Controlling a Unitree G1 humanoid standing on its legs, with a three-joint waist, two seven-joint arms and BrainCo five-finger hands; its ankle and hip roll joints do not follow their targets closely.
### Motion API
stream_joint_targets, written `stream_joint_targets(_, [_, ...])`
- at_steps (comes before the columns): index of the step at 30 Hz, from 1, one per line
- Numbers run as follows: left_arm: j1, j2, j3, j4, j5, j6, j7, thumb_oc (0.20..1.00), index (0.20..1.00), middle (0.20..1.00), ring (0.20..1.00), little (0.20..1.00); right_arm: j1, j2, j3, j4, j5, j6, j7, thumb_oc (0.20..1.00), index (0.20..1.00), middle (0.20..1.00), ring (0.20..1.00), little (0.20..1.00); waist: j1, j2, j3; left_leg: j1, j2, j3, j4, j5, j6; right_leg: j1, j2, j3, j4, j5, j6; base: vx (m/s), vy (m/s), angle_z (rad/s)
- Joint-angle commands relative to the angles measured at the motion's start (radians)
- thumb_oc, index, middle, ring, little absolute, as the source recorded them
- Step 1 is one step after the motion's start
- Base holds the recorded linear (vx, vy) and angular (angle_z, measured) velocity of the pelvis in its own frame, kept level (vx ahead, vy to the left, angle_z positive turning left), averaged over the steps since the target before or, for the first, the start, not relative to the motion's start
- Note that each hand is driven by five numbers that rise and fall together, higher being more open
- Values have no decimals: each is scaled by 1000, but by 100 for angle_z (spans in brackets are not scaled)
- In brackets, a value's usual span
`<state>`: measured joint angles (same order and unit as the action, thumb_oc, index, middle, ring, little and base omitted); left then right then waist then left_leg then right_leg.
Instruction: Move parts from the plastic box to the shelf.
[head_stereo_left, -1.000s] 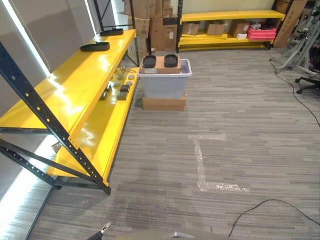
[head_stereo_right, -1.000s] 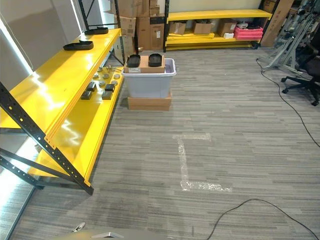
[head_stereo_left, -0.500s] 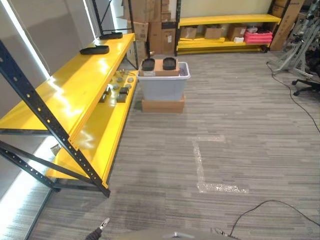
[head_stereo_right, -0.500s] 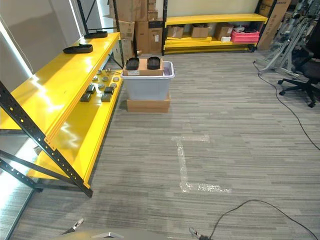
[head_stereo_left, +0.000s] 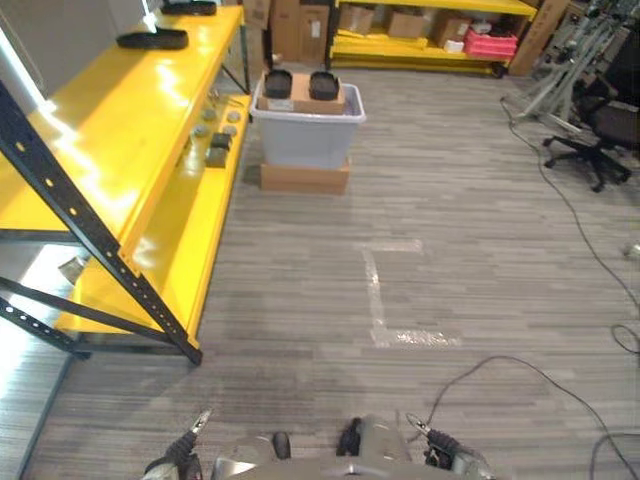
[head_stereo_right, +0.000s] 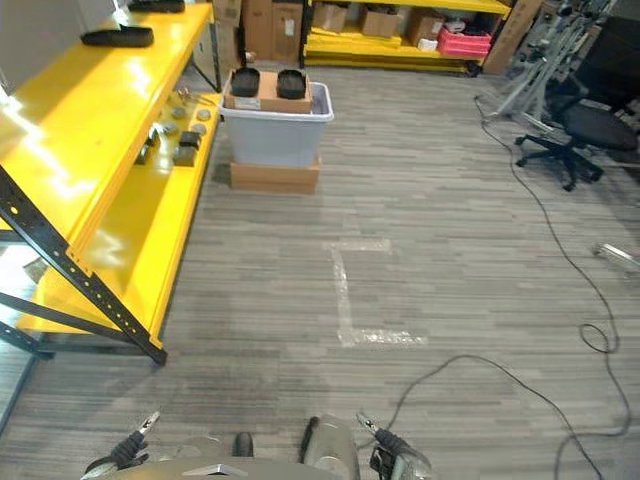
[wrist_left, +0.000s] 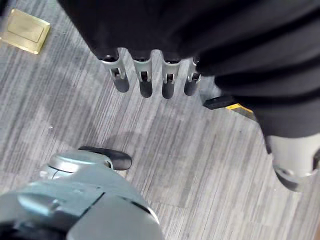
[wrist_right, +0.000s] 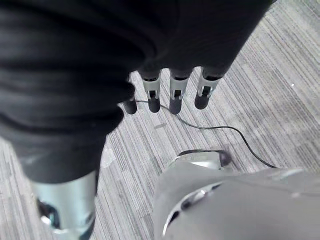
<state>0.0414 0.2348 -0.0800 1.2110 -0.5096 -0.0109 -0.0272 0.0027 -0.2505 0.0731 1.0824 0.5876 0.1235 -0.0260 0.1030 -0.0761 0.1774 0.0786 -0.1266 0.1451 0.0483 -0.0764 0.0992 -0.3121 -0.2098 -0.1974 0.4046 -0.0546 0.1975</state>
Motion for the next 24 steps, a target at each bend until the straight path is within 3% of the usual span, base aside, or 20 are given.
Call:
stream_joint_targets(1, [-9,11,7,20,-34,-46,-9,1000,1000,1000,1000,1000,17,-30,15,20,-3,3,34,1000,1000,1000,1000,1000,-3,-23,-35,0,-45,-142,134,-164,10,78,-37,3,-403,317,44,582,-272,4])
stream_joint_targets(3, [-3,20,20,24,-40,-53,-4,1000,1000,1000,1000,1000,35,-27,-1,25,-42,0,77,1000,1000,1000,1000,1000,-11,-30,-36,27,-19,-134,183,-215,6,82,-57,-10,-459,341,53,670,-261,21])
stream_joint_targets(5, [-1,18,24,25,-41,-56,-1,1000,1000,1000,1000,1000,37,-29,0,25,-49,1,86,1000,1000,1000,1000,1000,-12,-30,-40,26,-10,-128,195,-218,0,97,-52,-18,-465,326,53,400,-140,12])
stream_joint_targets(9, [5,14,48,28,-33,-65,17,1000,1000,1000,1000,1000,21,-41,8,47,-81,18,105,1000,1000,1000,1000,1000,-14,-30,-67,27,41,-84,283,-231,-33,141,-31,-28,-417,263,19,507,-156,13])
stream_joint_targets(11, [12,8,65,23,-50,-66,20,1000,1000,1000,1000,1000,3,-49,35,49,-77,40,99,1000,1000,1000,1000,1000,-15,-19,-88,36,101,-42,346,-161,-77,165,12,-47,-375,209,-30,532,-136,29])
stream_joint_targets(13, [23,-5,80,12,-38,-77,27,1000,1000,1000,1000,1000,-2,-66,53,43,-78,58,97,1000,1000,1000,1000,1000,-7,-11,-95,-54,175,-13,615,-13,-138,223,64,-79,-382,165,-97,523,-222,10])
stream_joint_targets(14, [21,-7,87,8,-14,-78,19,1000,1000,1000,1000,1000,7,-69,54,37,-80,54,85,1000,1000,1000,1000,1000,-3,-11,-88,-171,202,-25,776,58,-156,258,88,-89,-402,149,-134,467,-198,8])
stream_joint_targets(15, [14,-7,86,-1,-3,-65,15,1000,1000,1000,1000,1000,14,-75,49,36,-65,55,75,1000,1000,1000,1000,1000,4,-7,-70,-262,225,-2,775,54,-149,296,102,-97,-420,134,-146,420,-124,14])
stream_joint_targets(17, [10,-4,86,-6,-8,-69,16,1000,1000,1000,1000,1000,17,-75,30,48,-80,32,82,1000,1000,1000,1000,1000,13,-2,-49,-293,219,37,660,37,-138,342,114,-97,-437,115,-142,408,59,25])
stream_joint_targets(18, [11,0,93,-11,-18,-65,10,1000,1000,1000,1000,1000,17,-72,24,51,-89,22,83,1000,1000,1000,1000,1000,23,7,-42,-295,177,62,448,40,-131,368,121,-82,-445,111,-124,556,191,2])
stream_joint_targets(19, [13,1,97,-13,-24,-69,16,1000,1000,1000,1000,1000,17,-72,23,49,-99,16,85,1000,1000,1000,1000,1000,30,15,-41,-299,153,62,321,62,-133,374,127,-70,-444,112,-114,614,241,-24])
stream_joint_targets(20, [17,3,100,-20,-28,-63,17,1000,1000,1000,1000,1000,18,-73,26,41,-110,12,80,1000,1000,1000,1000,1000,36,27,-42,-304,139,57,188,105,-141,381,138,-54,-439,111,-105,655,245,-33])
stream_joint_targets(21, [25,5,102,-35,-38,-51,18,1000,1000,1000,1000,1000,19,-79,34,22,-104,15,73,1000,1000,1000,1000,1000,48,49,-46,-330,141,45,54,198,-157,390,163,-30,-427,102,-102,637,226,-46])
stream_joint_targets(22, [31,5,104,-44,-40,-46,23,1000,1000,1000,1000,1000,22,-83,38,8,-104,19,71,1000,1000,1000,1000,1000,57,58,-44,-341,141,43,-20,246,-166,401,171,-17,-411,88,-102,724,228,-50])
stream_joint_targets(24, [40,7,111,-54,-39,-44,25,1000,1000,1000,1000,1000,30,-91,49,-28,-96,21,63,1000,1000,1000,1000,1000,71,65,-37,-391,147,47,-63,276,-172,419,179,-6,-374,64,-108,564,163,-64])
